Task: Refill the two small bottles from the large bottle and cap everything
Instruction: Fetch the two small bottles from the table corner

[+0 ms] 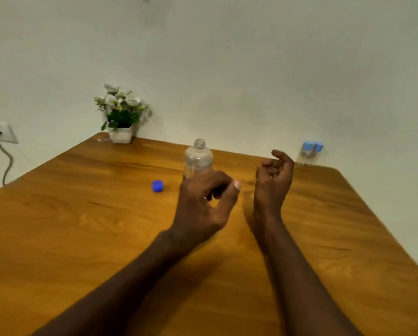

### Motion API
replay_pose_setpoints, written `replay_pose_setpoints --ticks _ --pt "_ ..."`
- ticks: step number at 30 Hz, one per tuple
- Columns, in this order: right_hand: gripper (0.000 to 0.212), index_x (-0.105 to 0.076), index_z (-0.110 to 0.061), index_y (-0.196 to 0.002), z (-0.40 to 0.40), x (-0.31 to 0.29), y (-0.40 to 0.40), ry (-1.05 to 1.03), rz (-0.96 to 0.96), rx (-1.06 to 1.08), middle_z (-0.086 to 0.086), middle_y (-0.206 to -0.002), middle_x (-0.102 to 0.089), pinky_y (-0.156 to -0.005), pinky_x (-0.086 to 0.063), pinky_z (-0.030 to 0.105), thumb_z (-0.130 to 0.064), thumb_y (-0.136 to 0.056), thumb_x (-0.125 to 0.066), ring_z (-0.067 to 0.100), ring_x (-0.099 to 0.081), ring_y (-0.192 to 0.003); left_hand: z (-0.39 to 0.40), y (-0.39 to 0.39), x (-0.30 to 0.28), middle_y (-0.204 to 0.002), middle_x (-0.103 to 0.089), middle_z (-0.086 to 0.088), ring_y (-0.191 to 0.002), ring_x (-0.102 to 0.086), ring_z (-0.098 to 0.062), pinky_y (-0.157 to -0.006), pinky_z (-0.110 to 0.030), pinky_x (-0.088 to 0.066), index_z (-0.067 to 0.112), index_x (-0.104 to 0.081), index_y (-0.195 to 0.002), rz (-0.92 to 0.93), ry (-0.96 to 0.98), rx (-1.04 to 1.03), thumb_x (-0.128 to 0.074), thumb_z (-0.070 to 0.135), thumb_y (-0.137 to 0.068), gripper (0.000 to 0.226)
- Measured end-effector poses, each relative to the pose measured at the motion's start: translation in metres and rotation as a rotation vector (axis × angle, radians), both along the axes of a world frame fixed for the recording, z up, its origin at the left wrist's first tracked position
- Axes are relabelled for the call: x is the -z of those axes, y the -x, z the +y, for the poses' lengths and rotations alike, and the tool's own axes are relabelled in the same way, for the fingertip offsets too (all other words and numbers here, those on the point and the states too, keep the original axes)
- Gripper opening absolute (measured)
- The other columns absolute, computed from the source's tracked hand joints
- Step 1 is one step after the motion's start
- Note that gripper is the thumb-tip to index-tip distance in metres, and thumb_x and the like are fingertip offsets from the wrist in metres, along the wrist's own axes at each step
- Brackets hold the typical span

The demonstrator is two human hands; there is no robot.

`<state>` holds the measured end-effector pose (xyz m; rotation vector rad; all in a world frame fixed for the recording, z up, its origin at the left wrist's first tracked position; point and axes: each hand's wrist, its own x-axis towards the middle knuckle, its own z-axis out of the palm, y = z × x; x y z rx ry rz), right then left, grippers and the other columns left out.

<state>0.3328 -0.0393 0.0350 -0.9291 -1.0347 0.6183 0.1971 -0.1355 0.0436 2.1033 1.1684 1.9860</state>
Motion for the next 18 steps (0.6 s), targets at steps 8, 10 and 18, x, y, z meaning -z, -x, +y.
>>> replay_pose_setpoints --ticks 8,10,18 --pt "0.018 -0.068 -0.03 -0.098 0.044 0.008 -0.1 0.174 -0.009 0.249 0.002 -0.097 -0.071 -0.08 -0.061 0.053 -0.016 -0.087 -0.064 0.027 -0.07 -0.091 0.101 -0.099 0.028 -0.1 -0.07 0.002 -0.095 -0.065 -0.012 -0.078 -0.026 -0.05 0.019 -0.073 -0.108 0.045 0.529 0.1 -0.065 0.018 -0.098 0.013" --pt "0.014 -0.067 -0.027 -0.095 0.063 0.011 -0.124 0.267 -0.056 0.286 -0.001 -0.092 -0.071 -0.084 -0.06 0.055 -0.016 -0.086 -0.07 0.026 -0.07 -0.089 0.134 -0.11 0.034 -0.124 -0.061 -0.005 -0.121 -0.057 -0.023 -0.099 -0.035 -0.049 0.023 -0.067 -0.127 0.286 0.706 0.014 -0.067 0.031 -0.096 0.033" --pt "0.047 -0.058 -0.019 -0.132 0.139 0.015 -0.175 0.409 -0.334 0.342 0.005 -0.132 -0.059 -0.083 -0.047 0.026 -0.021 -0.09 -0.079 0.018 -0.059 -0.11 0.184 -0.123 0.041 -0.157 -0.039 0.0 -0.148 -0.034 -0.024 -0.117 -0.051 -0.026 0.036 -0.047 -0.15 0.718 0.758 -0.128 -0.047 0.067 -0.098 0.06"
